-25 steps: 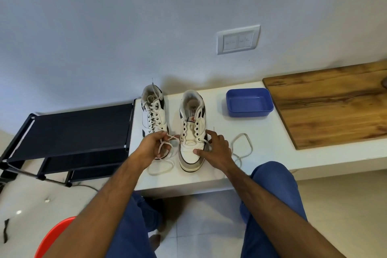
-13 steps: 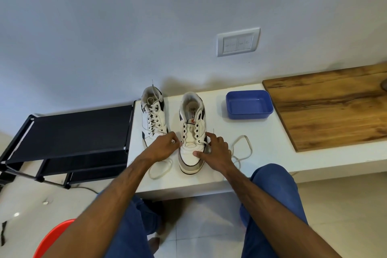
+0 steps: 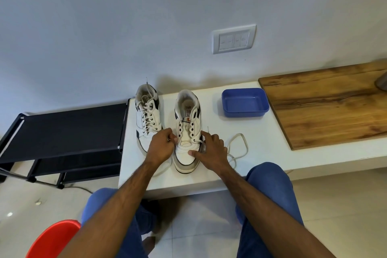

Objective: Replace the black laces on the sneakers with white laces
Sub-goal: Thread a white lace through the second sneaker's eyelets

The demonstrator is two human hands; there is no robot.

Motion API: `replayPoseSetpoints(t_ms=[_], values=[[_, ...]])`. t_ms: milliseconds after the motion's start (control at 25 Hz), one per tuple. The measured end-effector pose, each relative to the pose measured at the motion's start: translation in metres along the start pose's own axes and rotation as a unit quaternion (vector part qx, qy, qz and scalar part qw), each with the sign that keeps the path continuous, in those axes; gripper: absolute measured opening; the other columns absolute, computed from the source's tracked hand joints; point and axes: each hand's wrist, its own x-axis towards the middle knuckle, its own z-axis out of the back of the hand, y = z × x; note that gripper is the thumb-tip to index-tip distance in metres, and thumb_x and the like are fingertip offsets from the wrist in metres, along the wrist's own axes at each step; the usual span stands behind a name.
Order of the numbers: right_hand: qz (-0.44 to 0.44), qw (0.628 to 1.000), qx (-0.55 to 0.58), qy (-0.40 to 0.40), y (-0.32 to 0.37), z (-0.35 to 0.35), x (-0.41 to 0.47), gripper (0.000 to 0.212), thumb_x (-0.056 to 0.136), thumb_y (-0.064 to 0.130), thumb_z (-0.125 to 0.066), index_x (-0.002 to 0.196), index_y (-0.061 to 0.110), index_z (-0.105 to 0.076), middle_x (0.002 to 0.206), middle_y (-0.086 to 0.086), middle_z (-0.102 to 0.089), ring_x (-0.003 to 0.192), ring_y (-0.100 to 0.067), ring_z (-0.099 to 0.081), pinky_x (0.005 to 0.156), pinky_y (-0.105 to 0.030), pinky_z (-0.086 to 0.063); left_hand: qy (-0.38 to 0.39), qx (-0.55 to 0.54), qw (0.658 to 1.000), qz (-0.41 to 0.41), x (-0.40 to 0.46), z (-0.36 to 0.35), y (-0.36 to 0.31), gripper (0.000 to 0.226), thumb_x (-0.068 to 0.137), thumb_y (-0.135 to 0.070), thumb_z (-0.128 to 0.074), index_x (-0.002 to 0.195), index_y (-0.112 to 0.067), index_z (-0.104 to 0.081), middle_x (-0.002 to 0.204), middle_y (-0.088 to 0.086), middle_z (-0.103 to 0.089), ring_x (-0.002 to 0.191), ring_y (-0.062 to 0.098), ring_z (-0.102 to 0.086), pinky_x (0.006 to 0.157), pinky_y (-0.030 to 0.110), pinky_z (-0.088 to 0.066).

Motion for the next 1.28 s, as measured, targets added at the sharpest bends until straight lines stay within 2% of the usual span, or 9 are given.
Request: replayPoseSetpoints(t_ms=[120, 240, 320, 440, 560, 680, 840, 1040, 1280], values=[[-0.003, 1.0, -0.003, 0.001, -0.002, 0.0, 0.0, 0.088, 0.079, 0.06, -0.075, 0.151, 0.03, -0.033, 0.141, -0.005, -0.043, 0.133, -0.03, -0.039, 0.105, -0.044, -0.035, 0.053, -0.23, 0.966, 0.107, 0.0, 0.02, 0.001, 0.028, 0.102, -0.003, -0.05, 0.076, -0.01, -0.043, 0.094, 0.011, -0.076, 0.057, 0.02, -0.06, 0.045, 0.022, -0.037], [0.0, 1.0, 0.003, 0.009, 0.002, 0.001, -0.001, 0.089, 0.08, 0.059, -0.075, 0.152, 0.029, -0.032, 0.143, -0.005, -0.043, 0.134, -0.029, -0.039, 0.106, -0.044, -0.034, 0.122, -0.376, 0.902, 0.175, -0.001, 0.046, 0.014, 0.033, 0.108, -0.012, -0.04, 0.08, -0.008, -0.057, 0.097, 0.017, -0.073, 0.043, 0.018, -0.043, 0.04, 0.022, -0.028], [-0.003, 1.0, 0.001, 0.015, 0.003, 0.002, -0.002, 0.088, 0.081, 0.059, -0.075, 0.152, 0.028, -0.032, 0.143, -0.006, -0.043, 0.135, -0.03, -0.039, 0.106, -0.044, -0.034, 0.104, -0.308, 0.932, 0.161, 0.0, 0.045, 0.01, 0.036, 0.109, -0.02, -0.041, 0.082, -0.009, -0.062, 0.094, 0.017, -0.068, 0.047, 0.014, -0.04, 0.044, 0.023, -0.029], [-0.004, 0.998, -0.044, 0.035, 0.01, 0.013, -0.001, 0.087, 0.079, 0.056, -0.077, 0.148, 0.025, -0.036, 0.142, -0.006, -0.042, 0.134, -0.03, -0.039, 0.104, -0.044, -0.035, 0.05, -0.034, 0.998, 0.036, 0.001, 0.047, -0.014, 0.022, 0.106, -0.032, -0.05, 0.098, -0.011, -0.055, 0.088, 0.003, -0.068, 0.067, 0.012, -0.053, 0.061, 0.028, -0.04], [0.019, 0.998, -0.039, 0.049, 0.037, 0.046, 0.001, 0.076, 0.082, 0.048, -0.077, 0.145, 0.021, -0.043, 0.139, -0.005, -0.048, 0.129, -0.028, -0.045, 0.102, -0.041, -0.038, 0.042, 0.119, 0.99, -0.065, -0.002, 0.083, -0.05, 0.023, 0.103, -0.03, -0.054, 0.121, -0.017, -0.049, 0.089, 0.006, -0.066, 0.076, 0.018, -0.062, 0.073, 0.035, -0.05], [0.117, 0.985, 0.104, 0.068, 0.084, 0.103, -0.005, 0.029, 0.098, 0.023, -0.061, 0.125, 0.013, -0.065, 0.114, -0.009, -0.07, 0.103, -0.021, -0.064, 0.09, -0.037, -0.049, 0.02, 0.03, 0.995, -0.098, -0.014, 0.134, -0.098, 0.025, 0.101, -0.014, -0.047, 0.125, -0.02, -0.051, 0.09, 0.016, -0.067, 0.075, 0.019, -0.062, 0.069, 0.031, -0.05], [0.254, 0.942, 0.219, 0.0, 0.176, 0.202, -0.038, 0.029, 0.108, 0.017, -0.045, 0.127, 0.015, -0.066, 0.07, 0.001, -0.063, 0.058, 0.002, -0.054, 0.056, -0.011, -0.038, -0.038, -0.137, 0.976, -0.163, -0.036, 0.21, -0.174, 0.034, 0.099, -0.01, -0.035, 0.115, -0.026, -0.06, 0.076, 0.003, -0.064, 0.064, 0.005, -0.05, 0.071, 0.029, -0.04], [0.364, 0.869, 0.312, -0.12, 0.263, 0.293, -0.081, 0.033, 0.109, 0.02, -0.042, 0.14, 0.026, -0.049, 0.068, 0.003, -0.061, 0.062, -0.005, -0.05, 0.061, -0.02, -0.038, -0.086, -0.197, 0.936, -0.278, -0.064, 0.279, -0.256, 0.036, 0.106, -0.01, -0.03, 0.13, -0.025, -0.052, 0.073, -0.001, -0.065, 0.062, 0.008, -0.047, 0.065, 0.028, -0.042], [0.421, 0.813, 0.388, -0.109, 0.314, 0.349, -0.12, 0.024, 0.107, 0.013, -0.047, 0.121, 0.011, -0.066, 0.092, -0.009, -0.078, 0.075, -0.014, -0.064, 0.073, -0.026, -0.052, -0.165, -0.151, 0.896, -0.383, -0.093, 0.329, -0.316, 0.025, 0.109, -0.011, -0.039, 0.134, -0.016, -0.041, 0.105, 0.004, -0.074, 0.076, 0.021, -0.076, 0.08, 0.033, -0.061]])
